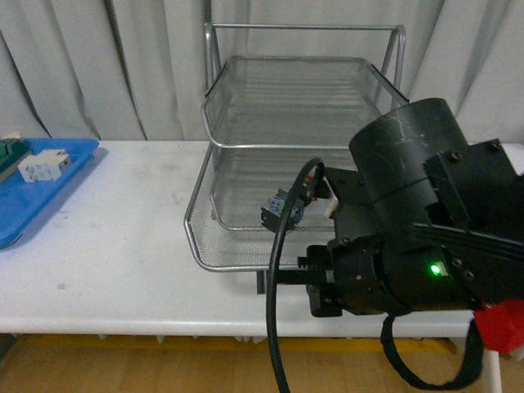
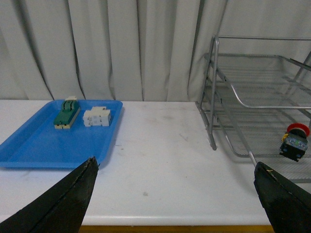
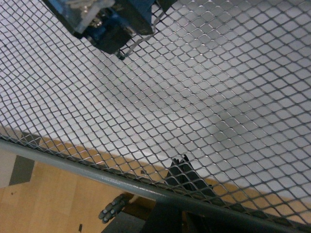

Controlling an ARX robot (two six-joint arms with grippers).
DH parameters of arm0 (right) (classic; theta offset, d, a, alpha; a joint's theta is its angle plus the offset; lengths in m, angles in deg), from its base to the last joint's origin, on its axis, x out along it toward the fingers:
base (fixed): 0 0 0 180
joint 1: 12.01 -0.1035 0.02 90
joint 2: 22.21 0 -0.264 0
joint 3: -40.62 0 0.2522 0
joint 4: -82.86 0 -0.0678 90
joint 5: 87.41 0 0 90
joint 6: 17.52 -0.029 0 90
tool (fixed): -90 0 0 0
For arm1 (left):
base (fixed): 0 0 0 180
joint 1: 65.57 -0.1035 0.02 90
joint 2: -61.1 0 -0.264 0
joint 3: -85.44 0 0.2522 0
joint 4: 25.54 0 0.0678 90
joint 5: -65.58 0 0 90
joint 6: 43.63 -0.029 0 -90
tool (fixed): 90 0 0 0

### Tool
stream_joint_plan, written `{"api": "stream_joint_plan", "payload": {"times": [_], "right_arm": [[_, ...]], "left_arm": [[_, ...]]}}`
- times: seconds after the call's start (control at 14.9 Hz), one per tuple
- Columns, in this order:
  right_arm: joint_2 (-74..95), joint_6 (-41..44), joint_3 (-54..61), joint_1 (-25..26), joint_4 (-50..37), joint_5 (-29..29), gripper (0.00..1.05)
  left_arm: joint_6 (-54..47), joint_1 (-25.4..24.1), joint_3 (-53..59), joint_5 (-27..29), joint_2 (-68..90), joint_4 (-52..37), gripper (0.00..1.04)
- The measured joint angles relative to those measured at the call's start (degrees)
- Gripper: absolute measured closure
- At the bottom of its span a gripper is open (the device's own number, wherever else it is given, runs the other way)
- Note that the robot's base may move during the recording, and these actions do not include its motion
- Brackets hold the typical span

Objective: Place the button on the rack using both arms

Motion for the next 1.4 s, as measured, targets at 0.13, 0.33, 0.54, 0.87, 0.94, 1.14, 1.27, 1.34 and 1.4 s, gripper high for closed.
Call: {"api": "stream_joint_plan", "payload": {"times": [0.13,0.33,0.54,0.87,0.94,1.14,1.27,1.34,1.4], "right_arm": [[3.41,1.07,-5.4,0.66,1.27,1.73,1.03],[8.76,2.29,-17.81,2.73,4.96,4.2,1.03],[12.96,1.6,-25.4,4.44,6.73,5.46,1.03],[-0.37,-3.34,-6.23,5.51,-5.57,1.64,1.03],[-6.08,-3.69,-0.52,5.51,-9.38,3.17,1.03],[-24.79,-2.73,20.44,5.44,-31.06,18.03,0.98],[-24.55,5.05,29.59,7.39,-48.57,22.34,1.03],[-24.7,9.84,34.29,8.79,-53.16,22.01,1.03],[-29.2,14.45,38.97,11.13,-56.13,20.17,1.03]], "left_arm": [[0.0,0.0,0.0,0.0,0.0,-0.02,0.07],[0.0,0.0,0.0,0.0,0.0,0.0,0.07],[0.0,0.0,0.0,0.0,0.0,-0.02,0.07],[-0.02,0.0,0.0,0.0,0.0,0.0,0.07],[-0.02,0.0,0.0,0.0,0.0,0.0,0.07],[0.0,0.0,0.0,0.02,0.0,0.0,0.07],[-0.02,0.0,0.0,-0.09,0.0,-0.07,0.07],[0.0,0.04,0.0,0.07,0.0,-0.07,0.07],[-0.02,-0.04,0.0,0.04,0.0,0.04,0.07]]}}
